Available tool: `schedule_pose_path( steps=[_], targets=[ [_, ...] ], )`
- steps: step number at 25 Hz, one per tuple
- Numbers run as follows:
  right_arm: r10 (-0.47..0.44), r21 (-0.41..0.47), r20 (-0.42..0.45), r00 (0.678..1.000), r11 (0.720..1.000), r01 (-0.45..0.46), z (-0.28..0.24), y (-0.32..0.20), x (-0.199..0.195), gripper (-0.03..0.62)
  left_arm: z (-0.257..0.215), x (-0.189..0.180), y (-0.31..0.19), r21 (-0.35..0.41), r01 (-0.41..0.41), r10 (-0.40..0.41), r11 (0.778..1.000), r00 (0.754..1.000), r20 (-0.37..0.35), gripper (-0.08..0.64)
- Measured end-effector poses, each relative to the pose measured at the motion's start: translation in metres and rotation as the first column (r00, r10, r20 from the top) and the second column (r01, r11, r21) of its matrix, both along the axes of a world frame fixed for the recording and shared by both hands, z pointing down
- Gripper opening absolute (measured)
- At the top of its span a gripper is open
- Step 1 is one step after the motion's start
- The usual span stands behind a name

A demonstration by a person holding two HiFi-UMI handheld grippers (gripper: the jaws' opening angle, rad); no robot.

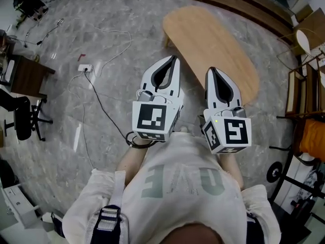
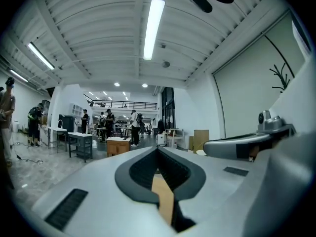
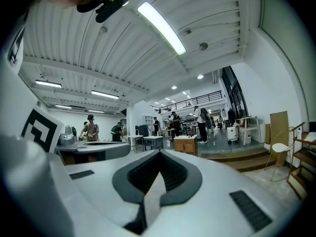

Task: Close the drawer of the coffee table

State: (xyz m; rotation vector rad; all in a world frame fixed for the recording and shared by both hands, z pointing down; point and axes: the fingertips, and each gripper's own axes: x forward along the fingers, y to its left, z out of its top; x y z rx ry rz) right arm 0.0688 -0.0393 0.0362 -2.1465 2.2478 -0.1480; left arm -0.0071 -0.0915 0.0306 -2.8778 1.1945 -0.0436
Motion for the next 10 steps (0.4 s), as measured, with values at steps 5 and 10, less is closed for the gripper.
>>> schedule_pose_path(
  steps=[5, 10],
  targets=[
    [-0.016, -0.011, -0.003, 1.0, 1.0, 0.016, 0.004, -0.004, 0.006, 0.0, 0.002, 0.011, -0.003, -0.002, -0.001, 0.001, 1.0, 1.0, 0.013, 0.009],
    [-0.033, -0.014, -0.008, 0.999, 0.999, 0.033, -0.003, -0.022, 0.018, 0.0, -0.003, 0.023, -0.02, -0.006, 0.001, -0.001, 1.0, 1.0, 0.03, 0.009]
  ],
)
